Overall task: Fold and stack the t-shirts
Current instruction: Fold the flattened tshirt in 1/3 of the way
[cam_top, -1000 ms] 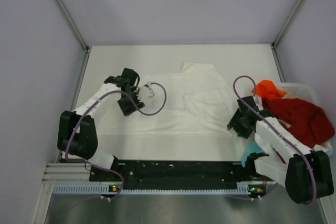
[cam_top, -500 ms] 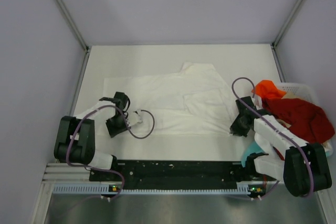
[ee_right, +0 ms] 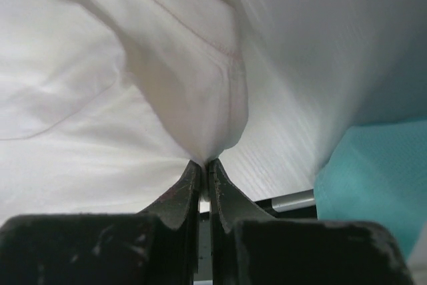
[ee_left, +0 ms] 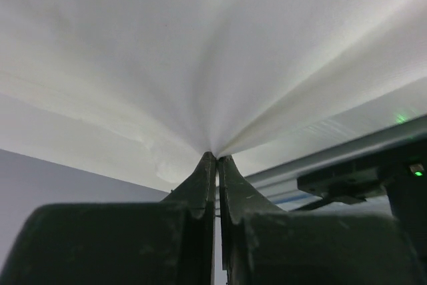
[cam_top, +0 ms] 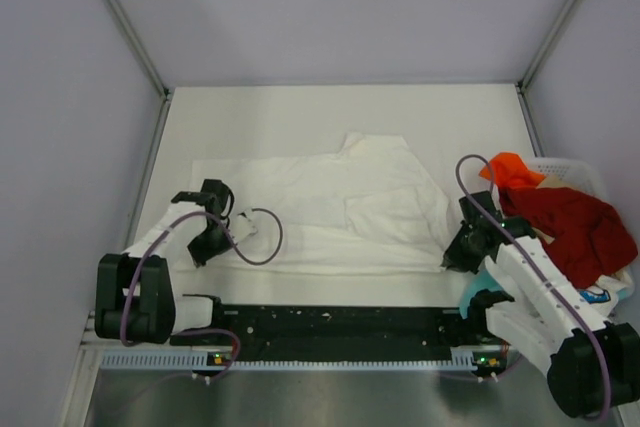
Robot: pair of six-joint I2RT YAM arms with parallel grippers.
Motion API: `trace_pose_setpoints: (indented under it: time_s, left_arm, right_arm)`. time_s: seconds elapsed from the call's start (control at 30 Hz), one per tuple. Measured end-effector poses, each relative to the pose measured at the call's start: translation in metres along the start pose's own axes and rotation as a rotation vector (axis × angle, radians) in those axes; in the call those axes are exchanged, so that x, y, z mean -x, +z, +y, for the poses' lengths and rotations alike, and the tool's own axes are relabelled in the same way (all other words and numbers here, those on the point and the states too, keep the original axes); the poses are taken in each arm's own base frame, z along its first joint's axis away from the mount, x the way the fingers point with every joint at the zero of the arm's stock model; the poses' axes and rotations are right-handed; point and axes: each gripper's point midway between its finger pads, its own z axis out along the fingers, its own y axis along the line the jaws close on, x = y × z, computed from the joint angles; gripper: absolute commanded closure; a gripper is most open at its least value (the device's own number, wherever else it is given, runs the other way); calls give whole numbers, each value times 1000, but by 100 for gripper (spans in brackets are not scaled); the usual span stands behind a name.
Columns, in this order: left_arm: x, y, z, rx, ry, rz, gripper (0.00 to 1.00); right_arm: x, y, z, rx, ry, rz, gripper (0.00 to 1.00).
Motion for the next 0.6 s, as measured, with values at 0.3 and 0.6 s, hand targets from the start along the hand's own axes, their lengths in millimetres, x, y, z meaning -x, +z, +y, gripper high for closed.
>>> trace_pose_setpoints:
  time_s: [0.3,0.6]
  left_arm:
    - [-19,-16,-32,-167,0,68,18]
    - [79,-104,125,48,-390,-363,19]
  right_arm:
    - [-18,-22,-11,0,14,48,29]
    - [103,-82,132,312,-314,-189,25]
